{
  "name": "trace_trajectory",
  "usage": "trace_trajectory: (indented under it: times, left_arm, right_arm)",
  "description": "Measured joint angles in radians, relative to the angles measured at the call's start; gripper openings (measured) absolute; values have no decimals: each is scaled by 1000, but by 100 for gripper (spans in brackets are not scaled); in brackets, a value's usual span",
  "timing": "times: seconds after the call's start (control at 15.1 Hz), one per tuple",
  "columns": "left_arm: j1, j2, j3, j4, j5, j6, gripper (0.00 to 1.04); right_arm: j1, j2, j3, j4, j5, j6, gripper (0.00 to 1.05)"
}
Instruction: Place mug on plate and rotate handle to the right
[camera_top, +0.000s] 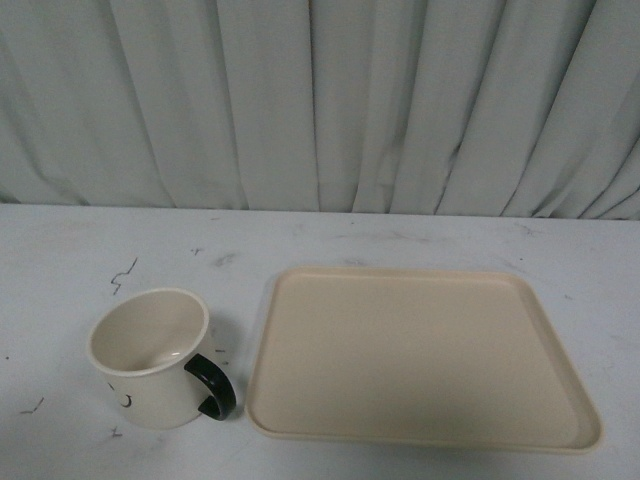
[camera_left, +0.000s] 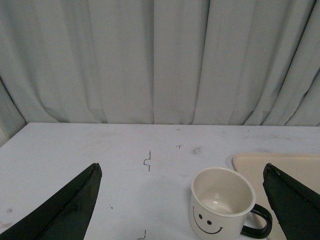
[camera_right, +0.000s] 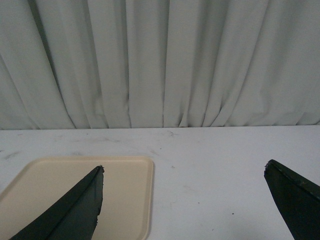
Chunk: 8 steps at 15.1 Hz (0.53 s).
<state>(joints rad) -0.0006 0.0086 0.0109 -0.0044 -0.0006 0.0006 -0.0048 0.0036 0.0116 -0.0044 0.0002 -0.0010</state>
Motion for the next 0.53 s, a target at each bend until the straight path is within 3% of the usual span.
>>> trace_trajectory:
  times: [0.53]
  left_arm:
    - [0, 0, 0, 0, 0, 0, 98]
  right_arm:
    - [0, 0, 0, 0, 0, 0, 98]
